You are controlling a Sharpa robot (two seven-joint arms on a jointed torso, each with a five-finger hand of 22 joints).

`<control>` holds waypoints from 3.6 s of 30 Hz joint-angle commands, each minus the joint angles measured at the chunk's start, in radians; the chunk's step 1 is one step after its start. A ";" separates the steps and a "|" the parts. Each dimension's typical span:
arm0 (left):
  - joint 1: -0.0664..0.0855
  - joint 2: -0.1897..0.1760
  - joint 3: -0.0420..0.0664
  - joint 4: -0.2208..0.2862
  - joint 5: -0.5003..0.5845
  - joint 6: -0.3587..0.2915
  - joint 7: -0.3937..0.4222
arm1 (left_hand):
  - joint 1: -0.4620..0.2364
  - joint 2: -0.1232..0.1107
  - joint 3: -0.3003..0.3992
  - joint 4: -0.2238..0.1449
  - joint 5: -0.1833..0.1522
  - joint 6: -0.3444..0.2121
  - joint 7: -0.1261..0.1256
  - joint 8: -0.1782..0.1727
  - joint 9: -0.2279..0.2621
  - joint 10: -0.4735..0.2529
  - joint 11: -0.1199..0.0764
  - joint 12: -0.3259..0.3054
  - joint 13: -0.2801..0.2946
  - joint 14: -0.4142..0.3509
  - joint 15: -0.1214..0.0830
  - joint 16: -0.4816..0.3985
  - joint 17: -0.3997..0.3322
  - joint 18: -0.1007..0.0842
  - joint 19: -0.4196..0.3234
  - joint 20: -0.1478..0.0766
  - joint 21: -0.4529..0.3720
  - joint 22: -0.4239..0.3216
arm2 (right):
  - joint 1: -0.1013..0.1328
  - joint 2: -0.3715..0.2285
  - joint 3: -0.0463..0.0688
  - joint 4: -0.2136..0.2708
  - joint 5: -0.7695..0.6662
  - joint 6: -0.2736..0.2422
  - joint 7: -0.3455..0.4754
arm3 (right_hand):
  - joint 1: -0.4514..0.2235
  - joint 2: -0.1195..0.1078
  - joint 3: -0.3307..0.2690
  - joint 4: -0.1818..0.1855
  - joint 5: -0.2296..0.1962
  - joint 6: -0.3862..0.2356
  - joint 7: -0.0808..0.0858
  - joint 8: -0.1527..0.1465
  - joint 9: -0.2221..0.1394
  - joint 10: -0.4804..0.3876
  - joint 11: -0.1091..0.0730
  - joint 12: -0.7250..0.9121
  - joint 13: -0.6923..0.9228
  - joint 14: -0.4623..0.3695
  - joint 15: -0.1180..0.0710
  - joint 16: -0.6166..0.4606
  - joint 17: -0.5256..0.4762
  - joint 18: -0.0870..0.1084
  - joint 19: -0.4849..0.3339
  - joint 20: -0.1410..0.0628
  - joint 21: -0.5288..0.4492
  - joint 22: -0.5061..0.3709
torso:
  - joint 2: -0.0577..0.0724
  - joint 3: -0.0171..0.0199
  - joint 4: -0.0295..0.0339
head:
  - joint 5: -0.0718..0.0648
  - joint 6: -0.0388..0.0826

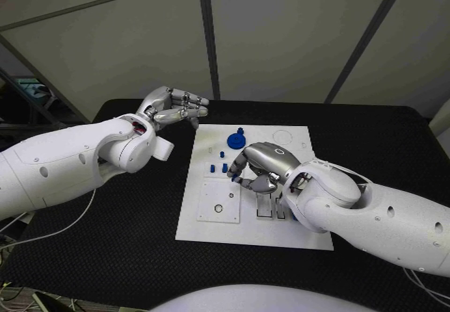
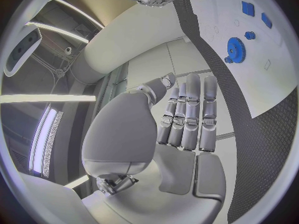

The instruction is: Assemble the parts on the task board

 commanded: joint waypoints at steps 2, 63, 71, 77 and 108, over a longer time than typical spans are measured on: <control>0.001 0.002 0.001 0.001 0.009 0.010 0.005 | 0.000 0.013 -0.004 0.000 -0.003 -0.003 0.006 -0.004 -0.001 -0.010 0.000 0.005 -0.001 -0.004 0.004 -0.003 -0.001 0.035 -0.007 0.003 -0.005 -0.002 | -0.006 0.010 0.000 -0.009 0.011 0.024 0.018 | -0.009 0.000 0.001 -0.005 0.003 0.000 0.006 -0.003 0.001 0.017 -0.007 -0.005 0.002 0.068 -0.003 0.005 0.068 -0.007 0.002 0.005 0.006 -0.001 | -0.001 0.0001 -0.0018 | 0.007 -0.006; 0.001 0.012 0.001 -0.006 0.009 0.022 -0.004 | -0.001 0.014 -0.007 0.000 -0.003 -0.004 0.006 -0.004 -0.001 -0.015 0.001 0.008 -0.001 -0.007 0.005 -0.007 -0.005 0.035 -0.010 0.004 -0.008 -0.002 | -0.017 0.043 -0.046 -0.054 -0.073 0.124 -0.028 | -0.020 0.000 0.001 -0.008 0.002 0.000 0.007 -0.006 0.001 0.018 -0.006 -0.010 0.003 0.068 -0.001 0.007 0.069 -0.007 0.000 0.006 0.006 -0.001 | -0.001 0.0000 -0.0019 | 0.027 -0.031; 0.001 0.012 0.001 -0.007 0.009 0.023 -0.005 | -0.001 0.014 -0.007 0.000 -0.003 -0.004 0.006 -0.004 -0.001 -0.015 0.001 0.008 -0.001 -0.007 0.005 -0.007 -0.005 0.035 -0.010 0.004 -0.008 -0.002 | -0.017 0.048 -0.047 -0.055 -0.090 0.133 -0.030 | -0.063 -0.014 -0.011 -0.007 0.000 -0.031 0.015 -0.031 -0.005 -0.018 0.006 -0.044 -0.005 0.066 0.009 0.004 0.063 -0.006 -0.010 0.015 0.001 -0.010 | -0.001 0.0003 -0.0020 | 0.024 -0.031; 0.001 0.012 0.001 -0.007 0.009 0.024 -0.006 | -0.001 0.015 -0.007 -0.001 -0.003 -0.004 0.006 -0.004 -0.001 -0.017 0.001 0.009 -0.001 -0.007 0.006 -0.008 -0.006 0.035 -0.010 0.004 -0.009 -0.002 | -0.017 0.047 -0.047 -0.054 -0.094 0.123 -0.031 | -0.087 -0.027 -0.020 -0.003 0.003 -0.053 0.022 -0.048 -0.011 -0.057 0.018 -0.066 -0.018 0.065 0.019 0.001 0.057 -0.004 -0.016 0.024 -0.006 -0.019 | -0.001 0.0003 -0.0024 | 0.024 -0.031; 0.001 0.007 0.000 -0.012 0.009 0.036 -0.009 | 0.000 0.016 -0.008 -0.002 -0.003 -0.004 0.006 -0.003 -0.001 -0.020 0.002 0.010 -0.001 -0.009 0.006 -0.009 -0.008 0.035 -0.012 0.005 -0.010 -0.003 | -0.011 -0.129 -0.003 0.072 -0.021 0.009 -0.046 | -0.124 -0.051 -0.040 -0.003 -0.021 -0.112 0.026 -0.064 -0.020 -0.166 0.037 -0.045 -0.037 0.057 0.037 -0.013 0.028 0.005 -0.035 0.044 -0.033 -0.060 | -0.002 -0.0008 -0.0058 | -0.008 -0.006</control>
